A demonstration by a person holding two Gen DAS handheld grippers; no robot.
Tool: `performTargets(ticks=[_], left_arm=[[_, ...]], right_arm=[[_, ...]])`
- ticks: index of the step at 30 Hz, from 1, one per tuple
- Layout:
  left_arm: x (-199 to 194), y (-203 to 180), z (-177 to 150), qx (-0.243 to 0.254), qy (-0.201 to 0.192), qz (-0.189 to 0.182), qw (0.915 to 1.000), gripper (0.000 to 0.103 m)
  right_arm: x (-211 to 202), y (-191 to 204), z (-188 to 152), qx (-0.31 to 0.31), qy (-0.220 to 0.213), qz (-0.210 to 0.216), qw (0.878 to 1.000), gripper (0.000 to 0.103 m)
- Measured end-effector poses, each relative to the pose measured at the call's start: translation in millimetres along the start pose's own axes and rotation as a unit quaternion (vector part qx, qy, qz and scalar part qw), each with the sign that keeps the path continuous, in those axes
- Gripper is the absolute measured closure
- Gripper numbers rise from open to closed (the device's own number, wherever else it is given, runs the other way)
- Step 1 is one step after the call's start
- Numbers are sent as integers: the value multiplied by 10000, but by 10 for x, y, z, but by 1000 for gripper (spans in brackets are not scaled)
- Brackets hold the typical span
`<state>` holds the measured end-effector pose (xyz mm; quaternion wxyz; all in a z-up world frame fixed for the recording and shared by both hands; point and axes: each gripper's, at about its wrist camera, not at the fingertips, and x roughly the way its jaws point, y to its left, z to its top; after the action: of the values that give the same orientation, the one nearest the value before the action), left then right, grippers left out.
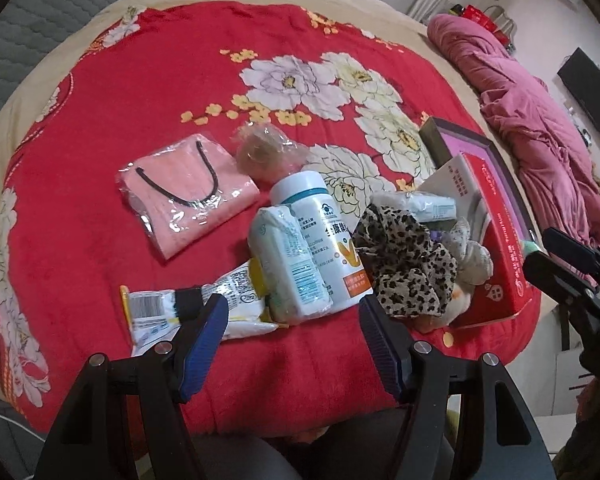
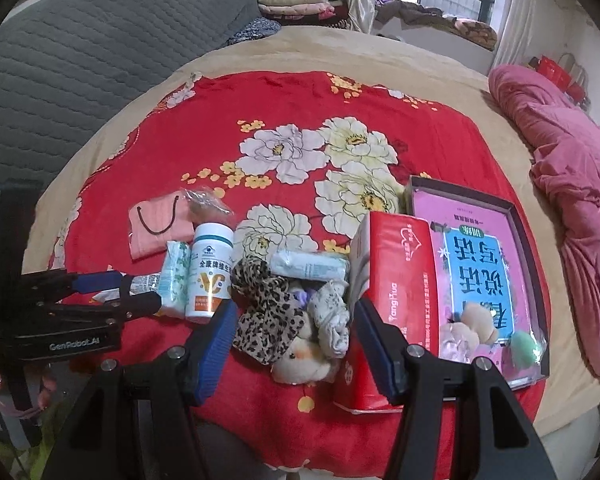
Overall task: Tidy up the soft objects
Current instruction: 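Grasp the wet-wipe pack with the left tool while the right grasps a white packet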
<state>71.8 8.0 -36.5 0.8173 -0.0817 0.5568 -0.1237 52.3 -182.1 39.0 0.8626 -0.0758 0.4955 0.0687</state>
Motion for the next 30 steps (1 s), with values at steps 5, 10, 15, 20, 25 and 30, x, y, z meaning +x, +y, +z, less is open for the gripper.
performTargets(ticks=[5, 10, 15, 20, 25, 30], left_arm=[[137, -6, 36, -13, 99, 78, 9999, 34], [250, 20, 80, -81, 144, 105, 9998, 34], [345, 68, 125, -197, 183, 136, 9995, 34], [382, 99, 164, -180, 180, 230, 9994, 34], [386, 149, 195, -234, 128, 232, 9994, 34], [401, 172, 209, -286, 141, 109, 9994, 42]], right_arm=[[130, -14, -43, 49, 145, 124, 9998, 43], [321, 112, -54, -188, 308, 251, 9990, 43], [535, 187, 2, -335, 480, 357, 9976, 43], [646, 186, 85, -749, 562, -6, 9956, 43], [740, 94, 188, -1286, 785, -524, 9872, 43], [893, 161, 228, -2086, 987, -946, 9684, 43]])
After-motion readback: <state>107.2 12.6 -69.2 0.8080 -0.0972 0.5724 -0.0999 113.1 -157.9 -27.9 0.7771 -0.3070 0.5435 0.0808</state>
